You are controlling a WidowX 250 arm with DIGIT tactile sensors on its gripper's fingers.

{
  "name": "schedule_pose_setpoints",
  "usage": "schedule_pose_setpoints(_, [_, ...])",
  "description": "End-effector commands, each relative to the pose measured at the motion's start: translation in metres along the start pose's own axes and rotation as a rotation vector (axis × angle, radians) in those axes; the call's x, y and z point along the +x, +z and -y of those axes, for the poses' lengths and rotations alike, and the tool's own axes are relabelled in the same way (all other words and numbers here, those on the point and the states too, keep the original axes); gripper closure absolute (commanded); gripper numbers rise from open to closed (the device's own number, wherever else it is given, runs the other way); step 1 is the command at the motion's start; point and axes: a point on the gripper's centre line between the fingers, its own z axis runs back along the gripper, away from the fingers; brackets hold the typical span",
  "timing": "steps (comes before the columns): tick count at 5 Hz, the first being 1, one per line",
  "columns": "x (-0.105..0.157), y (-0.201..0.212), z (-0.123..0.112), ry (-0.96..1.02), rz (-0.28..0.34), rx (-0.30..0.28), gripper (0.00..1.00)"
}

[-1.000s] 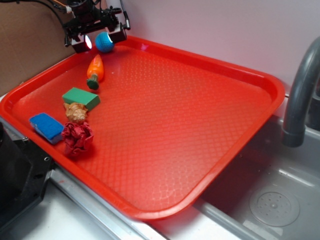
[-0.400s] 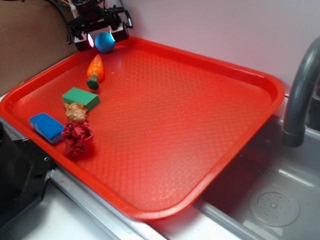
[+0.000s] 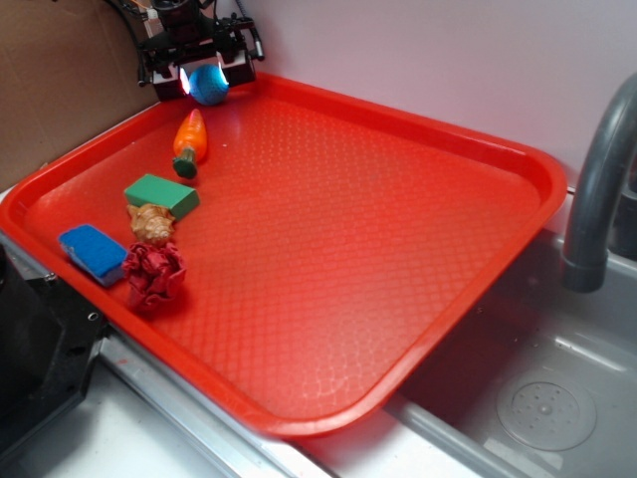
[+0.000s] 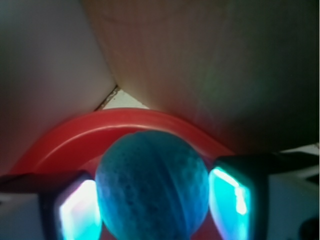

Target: Grab the blue ball.

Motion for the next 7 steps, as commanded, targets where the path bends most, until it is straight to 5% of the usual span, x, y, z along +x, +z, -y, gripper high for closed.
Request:
schedule_pose_setpoints(1, [0.006,-0.008,-0.002,-0.021,0.022,-0.003,1.0])
schedule_pose_setpoints(4, [-0.014,0.029,-0.011,-0.106,0.03,-0.033,1.0])
schedule_pose_setpoints(5, [-0.036,0.072,-0.015,-0.166,0.044,-0.105,1.0])
schedule_pose_setpoints(6, [-0.063,0.132,-0.015,-0.29,-0.024,-0.16,1.0])
schedule_pose_setpoints(7, [-0.074,0.17,-0.014,-0.376,-0.077,-0.283,1.0])
